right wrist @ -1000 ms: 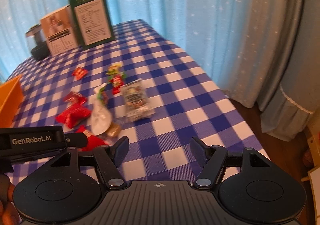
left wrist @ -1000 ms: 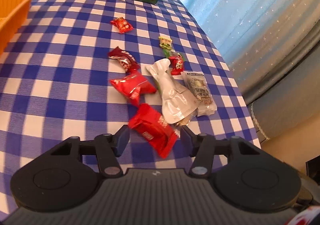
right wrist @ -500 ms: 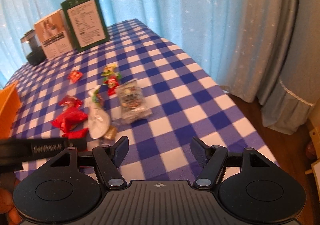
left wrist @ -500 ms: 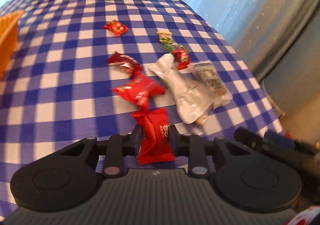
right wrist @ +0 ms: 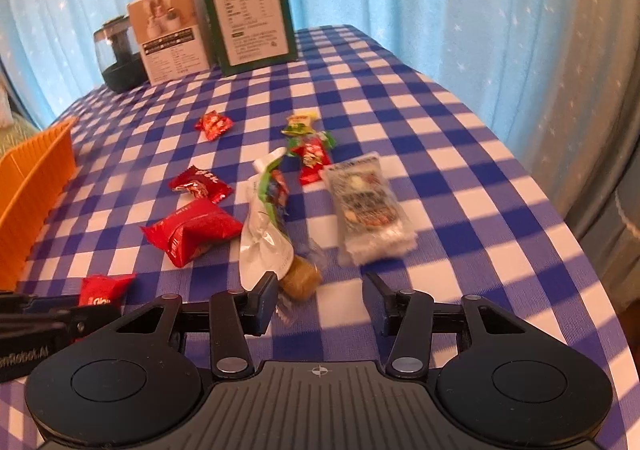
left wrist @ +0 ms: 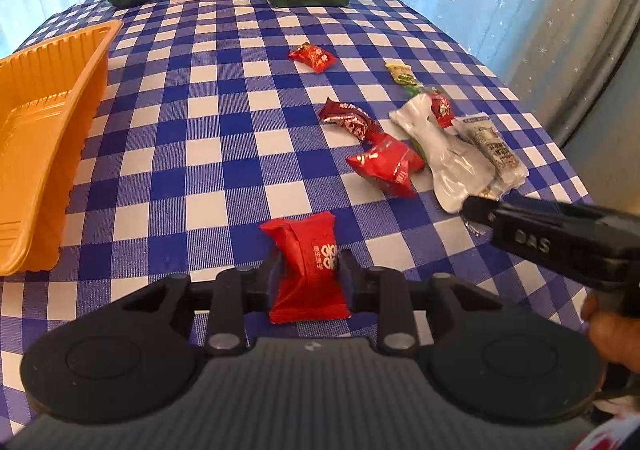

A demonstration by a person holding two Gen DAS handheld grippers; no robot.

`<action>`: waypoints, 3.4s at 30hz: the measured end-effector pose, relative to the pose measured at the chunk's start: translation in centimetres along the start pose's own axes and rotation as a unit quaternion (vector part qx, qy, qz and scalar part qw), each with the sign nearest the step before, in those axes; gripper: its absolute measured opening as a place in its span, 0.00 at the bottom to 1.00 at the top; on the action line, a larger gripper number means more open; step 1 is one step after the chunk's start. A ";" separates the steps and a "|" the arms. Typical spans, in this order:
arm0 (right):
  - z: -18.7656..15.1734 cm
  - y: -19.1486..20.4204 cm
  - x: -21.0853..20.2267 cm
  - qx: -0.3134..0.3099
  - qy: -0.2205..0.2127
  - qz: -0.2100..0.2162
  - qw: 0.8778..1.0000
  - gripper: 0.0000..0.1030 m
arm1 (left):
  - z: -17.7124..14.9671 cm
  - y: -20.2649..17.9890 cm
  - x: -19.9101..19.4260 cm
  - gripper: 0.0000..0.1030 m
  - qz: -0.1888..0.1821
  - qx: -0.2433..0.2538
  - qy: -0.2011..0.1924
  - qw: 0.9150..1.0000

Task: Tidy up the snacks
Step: 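Grasp the red wrapped candy with the left tool while the right tool grasps the clear brown-granule packet, then carry both snacks over the orange tray and open both tools to drop them, then move both open tools from the tray back toward the snack pile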

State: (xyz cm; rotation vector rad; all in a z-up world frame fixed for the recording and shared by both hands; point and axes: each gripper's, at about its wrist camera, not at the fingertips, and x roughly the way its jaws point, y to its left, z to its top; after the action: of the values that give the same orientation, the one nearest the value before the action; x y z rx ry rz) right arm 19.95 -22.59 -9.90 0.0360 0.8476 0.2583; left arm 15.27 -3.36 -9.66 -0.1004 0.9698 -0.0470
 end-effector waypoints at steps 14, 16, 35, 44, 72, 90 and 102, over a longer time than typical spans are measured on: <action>-0.7 0.5 -1.0 -0.009 -0.012 0.005 1.000 0.11 | -0.2 -0.1 0.1 0.34 0.009 0.015 -0.012 1.000; -0.8 0.6 -1.4 -0.010 -0.013 0.003 1.000 0.11 | -0.2 -0.2 0.2 0.34 0.012 0.018 -0.015 1.000; -1.1 3.6 -5.9 -0.022 -0.024 0.020 0.999 0.11 | -0.1 2.1 -4.7 0.22 0.027 0.016 -0.051 0.998; 3.8 13.1 -7.1 -0.075 -0.048 0.128 0.988 0.11 | 1.8 9.9 -10.8 0.22 0.070 -0.024 -0.093 0.993; 6.1 29.0 -1.1 -0.154 0.004 0.219 0.963 0.11 | 2.3 25.5 -12.5 0.26 0.115 -0.094 -0.102 0.984; 4.8 20.3 -5.3 -0.059 -0.003 0.185 0.981 0.52 | 1.0 21.9 -17.5 0.46 0.086 -0.109 -0.148 0.979; 0.7 8.6 -13.3 0.027 -0.042 0.080 0.996 0.52 | -0.4 13.4 -18.9 0.69 0.029 -0.085 -0.151 0.985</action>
State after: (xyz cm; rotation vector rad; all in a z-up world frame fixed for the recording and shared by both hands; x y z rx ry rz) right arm 10.28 -17.36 1.53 0.1649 0.7695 0.3825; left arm 4.20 11.52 4.24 -0.2290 0.6725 0.1027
